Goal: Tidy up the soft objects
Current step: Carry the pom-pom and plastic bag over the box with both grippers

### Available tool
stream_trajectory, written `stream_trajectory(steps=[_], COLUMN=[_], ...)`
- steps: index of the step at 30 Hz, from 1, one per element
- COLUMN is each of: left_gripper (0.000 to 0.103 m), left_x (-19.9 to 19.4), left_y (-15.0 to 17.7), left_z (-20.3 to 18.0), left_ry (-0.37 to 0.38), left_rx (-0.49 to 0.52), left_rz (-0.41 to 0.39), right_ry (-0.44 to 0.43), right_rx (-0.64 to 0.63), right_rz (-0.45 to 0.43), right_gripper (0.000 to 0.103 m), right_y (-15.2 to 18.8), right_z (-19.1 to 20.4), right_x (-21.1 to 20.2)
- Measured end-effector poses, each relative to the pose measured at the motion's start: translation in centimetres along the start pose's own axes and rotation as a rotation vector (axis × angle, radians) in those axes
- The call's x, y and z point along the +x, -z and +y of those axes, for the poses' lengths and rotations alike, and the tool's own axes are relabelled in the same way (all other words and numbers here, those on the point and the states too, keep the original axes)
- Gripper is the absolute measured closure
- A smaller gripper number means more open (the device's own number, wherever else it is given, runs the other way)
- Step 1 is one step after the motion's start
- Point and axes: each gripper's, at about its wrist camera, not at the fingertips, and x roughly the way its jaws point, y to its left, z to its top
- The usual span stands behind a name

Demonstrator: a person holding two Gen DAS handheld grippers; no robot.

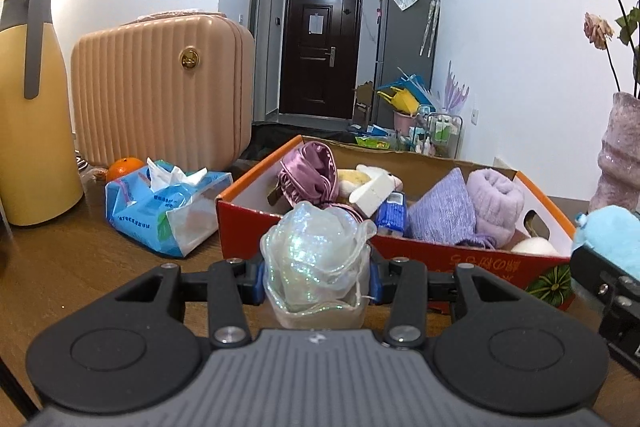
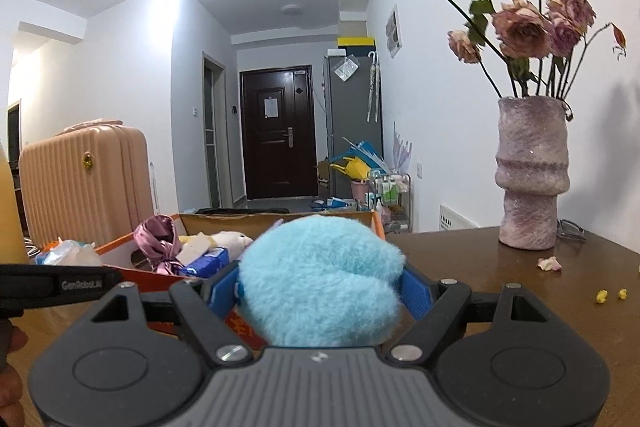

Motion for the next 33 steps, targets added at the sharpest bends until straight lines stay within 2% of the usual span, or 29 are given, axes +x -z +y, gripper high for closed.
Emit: stream_trajectory(steps=[13,33], left_gripper=[0.058,0.058], left_x=[1.3,6.2], left_y=[-1.4,-3.9], left_z=[0.6,0.3], left_ry=[0.004,0.029], left_rx=[-0.016,-0.004], left_rz=[-0.037,-0.079], right_ry=[-0.016,-0.065], right_rx=[-0.021,-0.069], right_rz=[-0.033,-0.048], right_gripper=[0.023,0.023], right_y=[-0.4,-1.1], right_z=[1.6,4.2], right_x=[2.4,7.3])
